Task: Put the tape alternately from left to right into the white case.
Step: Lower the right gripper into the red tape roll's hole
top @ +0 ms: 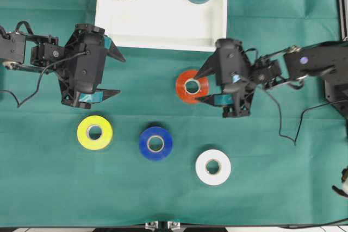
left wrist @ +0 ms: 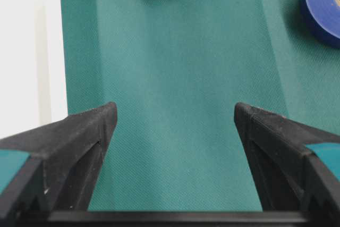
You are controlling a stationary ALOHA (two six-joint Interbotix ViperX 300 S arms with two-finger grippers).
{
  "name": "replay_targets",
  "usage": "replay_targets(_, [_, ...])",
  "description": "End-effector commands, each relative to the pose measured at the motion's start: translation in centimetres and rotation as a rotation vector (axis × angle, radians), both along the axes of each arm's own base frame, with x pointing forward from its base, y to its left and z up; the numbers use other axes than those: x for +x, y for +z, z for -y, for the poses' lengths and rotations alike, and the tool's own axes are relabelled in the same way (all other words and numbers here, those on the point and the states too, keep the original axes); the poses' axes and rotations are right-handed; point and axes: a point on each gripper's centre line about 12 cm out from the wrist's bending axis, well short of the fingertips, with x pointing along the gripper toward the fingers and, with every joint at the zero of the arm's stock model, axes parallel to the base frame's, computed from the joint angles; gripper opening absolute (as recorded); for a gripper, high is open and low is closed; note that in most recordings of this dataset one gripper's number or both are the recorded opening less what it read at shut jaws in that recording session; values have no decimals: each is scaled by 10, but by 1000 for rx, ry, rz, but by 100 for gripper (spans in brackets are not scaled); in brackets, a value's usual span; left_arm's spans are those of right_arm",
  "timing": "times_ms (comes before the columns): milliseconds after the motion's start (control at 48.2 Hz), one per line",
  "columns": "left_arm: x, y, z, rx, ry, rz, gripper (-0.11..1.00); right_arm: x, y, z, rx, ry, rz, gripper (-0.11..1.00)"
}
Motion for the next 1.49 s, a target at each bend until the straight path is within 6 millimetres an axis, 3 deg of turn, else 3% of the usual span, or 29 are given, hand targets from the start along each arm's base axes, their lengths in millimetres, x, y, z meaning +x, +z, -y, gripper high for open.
replay_targets(0, [-2, 5, 1, -3, -1, 21, 70, 10, 5, -5, 0, 6, 5, 67])
replay_targets(332, [-2, 5, 1, -4, 0, 21, 70, 19, -19, -4, -7, -52, -133, 67])
replay_targets(663, [-2, 5, 1, -3, -1, 21, 70, 27, -30, -7, -6, -54, -163, 67])
replay_targets(1016, [-1, 6, 1, -4, 0, 23, 70, 29, -21, -22, 6, -30, -142, 68])
replay_targets(1472, [-2, 5, 1, -4, 0, 20, 70, 26, -27, -19, 4, -68, -195, 73])
